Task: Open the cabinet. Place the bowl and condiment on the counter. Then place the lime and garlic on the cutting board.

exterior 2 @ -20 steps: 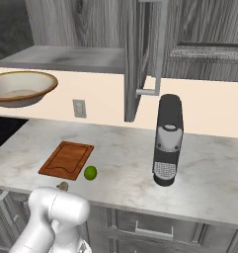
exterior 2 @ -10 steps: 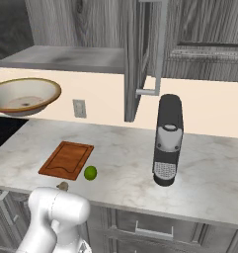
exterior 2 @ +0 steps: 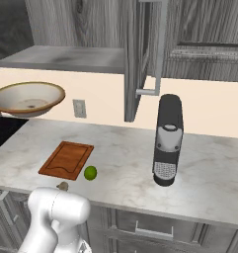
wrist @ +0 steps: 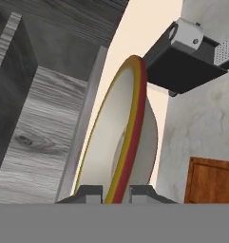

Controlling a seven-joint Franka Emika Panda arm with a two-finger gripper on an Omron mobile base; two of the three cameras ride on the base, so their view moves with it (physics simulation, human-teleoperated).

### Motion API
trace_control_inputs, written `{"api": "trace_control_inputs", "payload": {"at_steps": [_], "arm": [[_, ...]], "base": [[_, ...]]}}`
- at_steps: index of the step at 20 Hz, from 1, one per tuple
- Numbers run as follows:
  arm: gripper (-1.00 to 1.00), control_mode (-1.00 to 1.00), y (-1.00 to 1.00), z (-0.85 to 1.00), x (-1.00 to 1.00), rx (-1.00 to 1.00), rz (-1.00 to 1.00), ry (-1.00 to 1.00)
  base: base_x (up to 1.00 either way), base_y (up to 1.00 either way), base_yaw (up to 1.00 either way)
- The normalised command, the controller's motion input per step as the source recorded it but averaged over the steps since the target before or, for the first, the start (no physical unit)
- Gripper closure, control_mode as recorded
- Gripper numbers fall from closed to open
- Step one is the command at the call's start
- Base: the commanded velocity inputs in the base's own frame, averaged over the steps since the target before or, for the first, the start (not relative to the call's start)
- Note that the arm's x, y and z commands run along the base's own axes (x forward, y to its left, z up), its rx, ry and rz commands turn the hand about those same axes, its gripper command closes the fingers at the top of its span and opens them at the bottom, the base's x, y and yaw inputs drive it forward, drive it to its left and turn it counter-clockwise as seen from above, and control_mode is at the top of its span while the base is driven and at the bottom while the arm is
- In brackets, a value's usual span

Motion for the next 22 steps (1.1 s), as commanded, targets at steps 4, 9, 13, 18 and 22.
{"api": "trace_control_inputs", "payload": {"at_steps": [4, 9, 13, 18, 22], "arm": [[1.00, -1.00, 0.00, -0.41, 0.26, 0.00, 0.00, -0.08], [1.00, -1.00, -0.01, -0.38, 0.34, 0.00, 0.00, -0.08], [1.00, -1.00, -0.06, -0.37, 0.42, 0.00, 0.00, -0.07], [1.00, -1.00, -0.05, -0.37, 0.43, 0.00, 0.00, -0.08], [1.00, -1.00, -0.01, -0.39, 0.30, 0.00, 0.00, -0.11]], "base": [[0.00, 0.00, 0.00], [0.00, 0.00, 0.00], [0.00, 0.00, 0.00], [0.00, 0.00, 0.00], [0.00, 0.00, 0.00]]}}
